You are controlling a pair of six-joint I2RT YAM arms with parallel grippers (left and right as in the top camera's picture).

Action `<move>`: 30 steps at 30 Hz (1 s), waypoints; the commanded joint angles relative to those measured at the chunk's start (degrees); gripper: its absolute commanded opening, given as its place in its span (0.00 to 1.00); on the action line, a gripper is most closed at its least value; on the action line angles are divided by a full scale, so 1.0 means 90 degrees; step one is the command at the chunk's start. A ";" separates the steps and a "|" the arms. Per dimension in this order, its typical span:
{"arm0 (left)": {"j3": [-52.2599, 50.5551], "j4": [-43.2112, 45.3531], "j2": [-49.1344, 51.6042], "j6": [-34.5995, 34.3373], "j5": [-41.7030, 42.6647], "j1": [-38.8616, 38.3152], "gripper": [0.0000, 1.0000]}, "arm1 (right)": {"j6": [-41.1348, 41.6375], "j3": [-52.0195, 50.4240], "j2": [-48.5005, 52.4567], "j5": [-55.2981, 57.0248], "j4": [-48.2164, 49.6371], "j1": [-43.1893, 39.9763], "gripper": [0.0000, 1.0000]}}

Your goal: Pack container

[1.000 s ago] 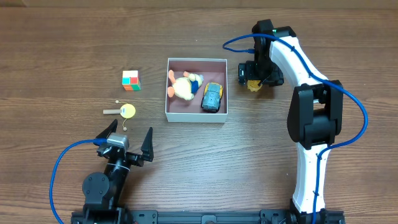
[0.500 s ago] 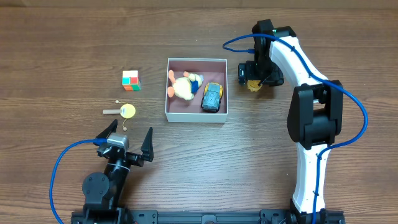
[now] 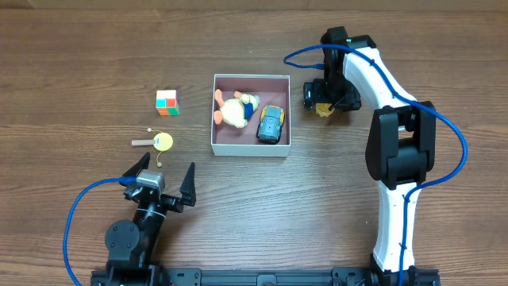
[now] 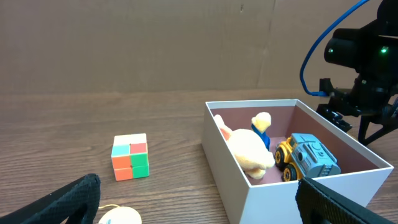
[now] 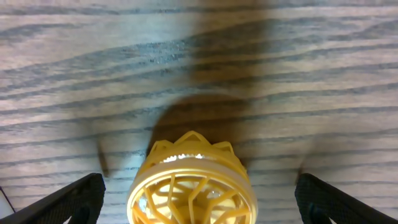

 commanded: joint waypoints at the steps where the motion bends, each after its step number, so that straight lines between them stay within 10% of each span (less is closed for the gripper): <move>1: -0.0022 0.0007 -0.0053 0.0049 0.0027 0.0039 1.00 | -0.0029 -0.0010 0.0092 -0.0039 0.0056 -0.0010 1.00; 30: -0.0022 0.0007 -0.0053 0.0049 0.0027 0.0039 1.00 | 0.0197 -0.0182 0.0092 0.0117 0.0151 -0.0010 0.65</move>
